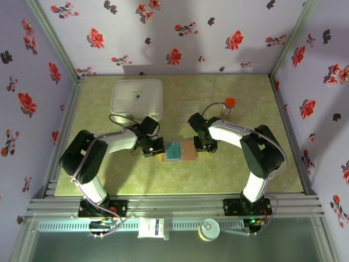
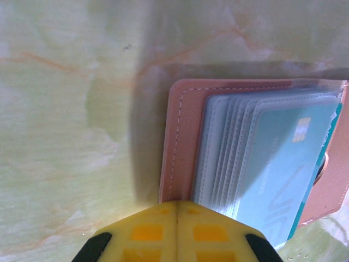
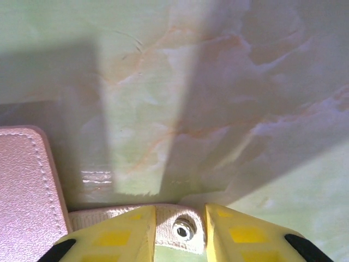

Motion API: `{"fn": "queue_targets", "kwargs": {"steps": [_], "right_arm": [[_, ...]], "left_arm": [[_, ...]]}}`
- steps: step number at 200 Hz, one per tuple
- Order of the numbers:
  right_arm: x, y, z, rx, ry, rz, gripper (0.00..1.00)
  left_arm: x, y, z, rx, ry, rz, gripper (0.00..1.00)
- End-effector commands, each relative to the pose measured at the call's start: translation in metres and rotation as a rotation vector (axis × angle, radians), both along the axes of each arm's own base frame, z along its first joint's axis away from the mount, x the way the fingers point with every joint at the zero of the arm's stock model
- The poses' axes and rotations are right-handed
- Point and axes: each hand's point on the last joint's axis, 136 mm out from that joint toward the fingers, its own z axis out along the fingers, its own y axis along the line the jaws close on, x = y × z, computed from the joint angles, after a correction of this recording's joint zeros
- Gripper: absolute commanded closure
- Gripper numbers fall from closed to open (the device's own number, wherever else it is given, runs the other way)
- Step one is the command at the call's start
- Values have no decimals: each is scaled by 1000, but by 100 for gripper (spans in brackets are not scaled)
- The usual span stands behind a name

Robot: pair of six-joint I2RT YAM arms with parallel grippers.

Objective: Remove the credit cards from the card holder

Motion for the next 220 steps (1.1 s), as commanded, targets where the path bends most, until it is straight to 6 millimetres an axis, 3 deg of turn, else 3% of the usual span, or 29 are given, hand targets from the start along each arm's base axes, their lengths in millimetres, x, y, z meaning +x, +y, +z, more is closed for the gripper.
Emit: {"fn": "queue_targets", "kwargs": {"steps": [1,47,80,121,182,220], "right_arm": [[-6,-23,-1,-61,12,-25,70],[-12,-30,-13,-70,46,-37,67],[-11,-26,-9,-30,39,-45,66],[-5,-17,18,33,-12,-46,65],[0,-9,67,62,-86,-26,63],[2,14,88,62,-134,10,58]], "left_arm": [[-23,42,-42,203,103,32,100],[-22,42,-41,204,100,27,100],[-18,35,-38,178,97,24,100],[-9,24,-23,124,58,22,100],[-6,20,-22,110,58,18,100],[-7,19,-21,106,57,13,100]]}}
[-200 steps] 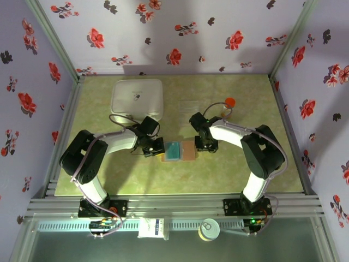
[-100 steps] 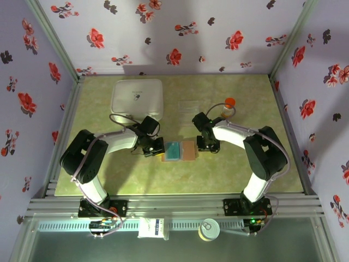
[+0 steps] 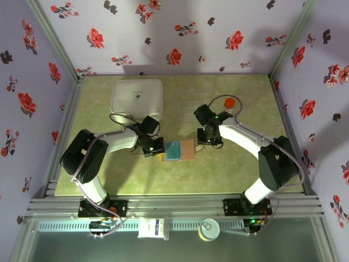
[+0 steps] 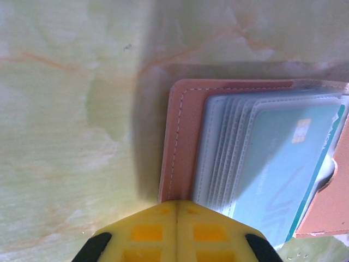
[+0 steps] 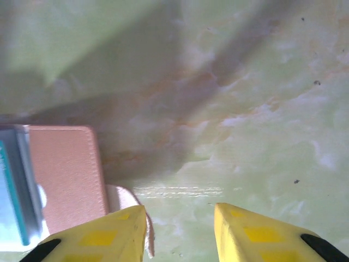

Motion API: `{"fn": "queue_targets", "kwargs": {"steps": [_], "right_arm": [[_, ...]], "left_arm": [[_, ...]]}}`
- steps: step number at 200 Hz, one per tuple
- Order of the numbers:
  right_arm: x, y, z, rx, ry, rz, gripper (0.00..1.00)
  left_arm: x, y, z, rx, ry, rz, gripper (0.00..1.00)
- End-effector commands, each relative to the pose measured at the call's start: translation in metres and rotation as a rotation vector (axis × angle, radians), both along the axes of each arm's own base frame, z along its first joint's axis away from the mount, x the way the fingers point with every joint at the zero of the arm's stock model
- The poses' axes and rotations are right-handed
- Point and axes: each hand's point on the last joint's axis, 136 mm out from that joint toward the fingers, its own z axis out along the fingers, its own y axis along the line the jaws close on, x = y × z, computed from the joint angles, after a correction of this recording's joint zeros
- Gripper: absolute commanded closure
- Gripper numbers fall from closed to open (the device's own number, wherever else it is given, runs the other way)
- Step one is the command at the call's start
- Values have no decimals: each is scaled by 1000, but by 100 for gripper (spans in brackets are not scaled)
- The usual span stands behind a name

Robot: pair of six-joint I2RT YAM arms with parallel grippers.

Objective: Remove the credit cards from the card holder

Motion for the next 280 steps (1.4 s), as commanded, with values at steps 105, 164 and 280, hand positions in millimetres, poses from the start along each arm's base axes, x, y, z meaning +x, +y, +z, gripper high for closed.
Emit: {"fn": "queue_targets", "kwargs": {"steps": [105,164,280], "right_arm": [[-15,60,-21,-70,31,75,36],[-15,42,-40,-170,48,56,23],[-18,37,-76,-141,114,34,13]], "left_arm": [[-11,19,-28,92,56,8,100],[-12,18,-29,94,58,1,100],[-17,19,-32,103,60,1,100]]}}
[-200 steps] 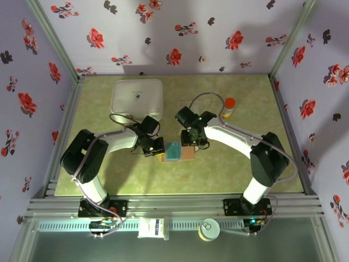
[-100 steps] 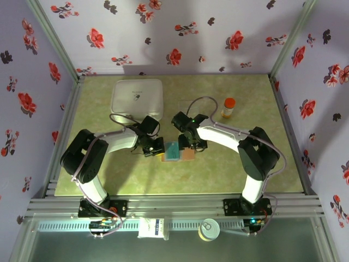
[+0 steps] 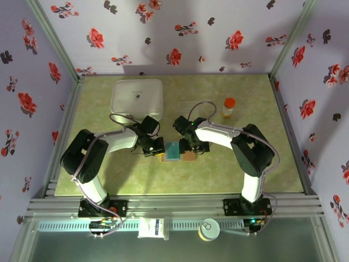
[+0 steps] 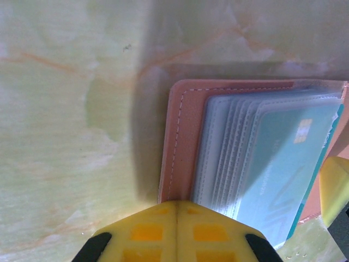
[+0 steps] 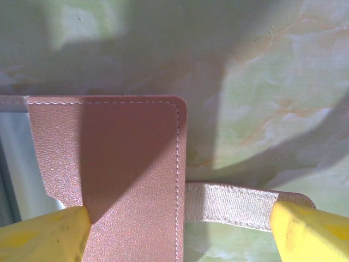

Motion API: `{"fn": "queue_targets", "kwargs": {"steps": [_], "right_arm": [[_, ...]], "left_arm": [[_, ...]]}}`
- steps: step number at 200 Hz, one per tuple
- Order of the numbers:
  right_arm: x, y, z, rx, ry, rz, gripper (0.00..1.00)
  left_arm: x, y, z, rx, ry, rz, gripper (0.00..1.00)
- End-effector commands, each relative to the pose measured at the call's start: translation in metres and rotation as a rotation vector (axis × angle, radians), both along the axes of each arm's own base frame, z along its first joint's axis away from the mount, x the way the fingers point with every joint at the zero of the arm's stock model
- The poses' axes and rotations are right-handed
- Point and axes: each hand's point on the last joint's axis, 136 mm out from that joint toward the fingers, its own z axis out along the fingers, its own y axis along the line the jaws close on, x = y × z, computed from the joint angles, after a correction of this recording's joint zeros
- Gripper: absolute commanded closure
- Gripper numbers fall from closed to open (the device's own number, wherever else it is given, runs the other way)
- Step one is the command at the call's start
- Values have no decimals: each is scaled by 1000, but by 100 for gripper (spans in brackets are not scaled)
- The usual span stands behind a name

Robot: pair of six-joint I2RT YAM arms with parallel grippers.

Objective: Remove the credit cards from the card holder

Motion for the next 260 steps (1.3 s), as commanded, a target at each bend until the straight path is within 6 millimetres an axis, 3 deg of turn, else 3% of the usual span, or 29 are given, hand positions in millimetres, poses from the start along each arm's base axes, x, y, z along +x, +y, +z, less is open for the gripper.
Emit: {"fn": "queue_targets", "kwargs": {"steps": [1,105,210,260], "right_arm": [[-3,-8,-14,-13,27,-24,13],[-17,-23,-57,-31,116,-51,19],[-23,-25,-67,-4,152,-62,21],[-24,-25,-70,27,170,-75,33]], "left_arm": [[-15,20,-31,109,55,4,100],[-17,14,-35,109,62,-2,100],[-18,14,-35,112,64,-10,100],[-19,15,-35,115,64,-13,100]]}}
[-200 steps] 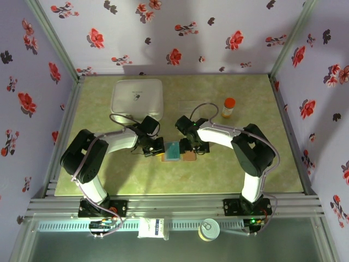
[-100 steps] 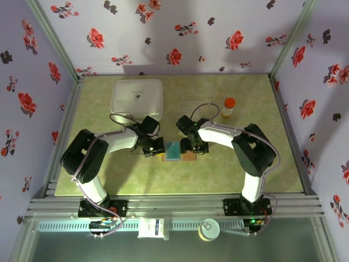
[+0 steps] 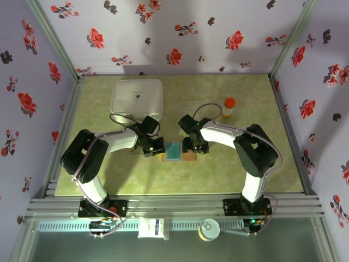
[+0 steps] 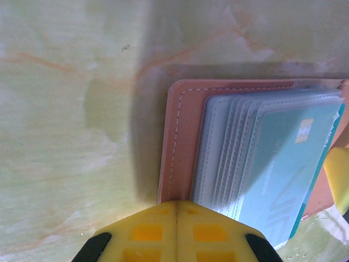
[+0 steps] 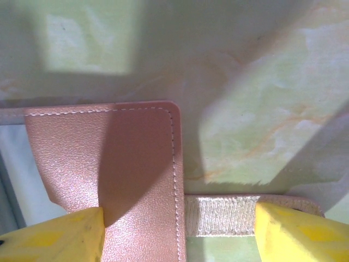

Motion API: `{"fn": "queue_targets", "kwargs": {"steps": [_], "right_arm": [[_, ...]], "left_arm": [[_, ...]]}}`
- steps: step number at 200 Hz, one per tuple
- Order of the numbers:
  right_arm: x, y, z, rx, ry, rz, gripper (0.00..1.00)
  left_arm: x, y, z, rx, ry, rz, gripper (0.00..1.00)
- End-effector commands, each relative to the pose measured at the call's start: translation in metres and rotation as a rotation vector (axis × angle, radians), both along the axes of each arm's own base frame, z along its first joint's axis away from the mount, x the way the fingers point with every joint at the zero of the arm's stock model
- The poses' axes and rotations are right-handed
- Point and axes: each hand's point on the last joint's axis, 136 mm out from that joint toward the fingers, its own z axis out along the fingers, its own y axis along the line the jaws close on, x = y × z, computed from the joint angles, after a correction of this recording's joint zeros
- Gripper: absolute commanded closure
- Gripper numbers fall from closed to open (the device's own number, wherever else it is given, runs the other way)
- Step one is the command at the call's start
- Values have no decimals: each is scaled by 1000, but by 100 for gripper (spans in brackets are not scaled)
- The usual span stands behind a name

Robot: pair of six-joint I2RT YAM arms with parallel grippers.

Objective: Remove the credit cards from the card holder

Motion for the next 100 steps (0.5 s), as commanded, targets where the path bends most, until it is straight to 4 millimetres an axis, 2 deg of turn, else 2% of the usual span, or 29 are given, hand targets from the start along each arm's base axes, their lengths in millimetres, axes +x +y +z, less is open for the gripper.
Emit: {"fn": "queue_targets", "kwargs": {"steps": [1,33,54,100], "right_arm": [[-25,-22,-56,-73,130,-17,33],[-23,-25,-51,-99,125,-10,33],[-18,-21,-41,-91,107,-2,33],[-6,-2,1,-17,26,15,33]], "left_arm": [[-18,16,-35,114,64,-7,100],[-17,16,-34,112,61,-7,100],[-15,14,-30,107,53,-11,100],[-7,9,-11,87,17,-25,100]]}}
